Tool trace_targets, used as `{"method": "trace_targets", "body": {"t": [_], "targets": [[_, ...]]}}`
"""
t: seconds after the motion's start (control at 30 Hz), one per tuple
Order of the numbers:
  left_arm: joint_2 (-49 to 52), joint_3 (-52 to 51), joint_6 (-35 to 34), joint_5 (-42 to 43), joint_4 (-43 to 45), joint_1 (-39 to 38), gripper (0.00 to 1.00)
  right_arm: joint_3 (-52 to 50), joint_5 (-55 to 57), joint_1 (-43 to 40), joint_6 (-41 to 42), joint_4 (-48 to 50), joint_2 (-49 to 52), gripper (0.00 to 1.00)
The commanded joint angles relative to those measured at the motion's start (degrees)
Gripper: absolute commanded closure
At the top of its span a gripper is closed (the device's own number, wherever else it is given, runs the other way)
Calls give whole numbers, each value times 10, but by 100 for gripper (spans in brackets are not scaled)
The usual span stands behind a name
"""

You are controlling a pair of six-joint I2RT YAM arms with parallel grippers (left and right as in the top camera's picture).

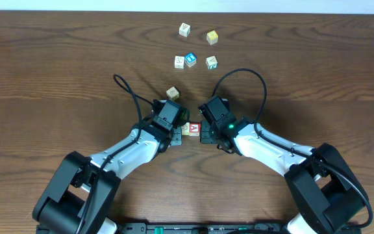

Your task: Lift 4 blocks

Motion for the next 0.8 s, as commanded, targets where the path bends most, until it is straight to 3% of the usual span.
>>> {"method": "trace_targets", "body": {"t": [0.0,0.77], "targets": [[-14,22,17,7,0,0,93,15,-19,16,5,5,-12,99],[-14,22,32,-16,-18,36,93,15,-11,16,5,3,-12,99]]}}
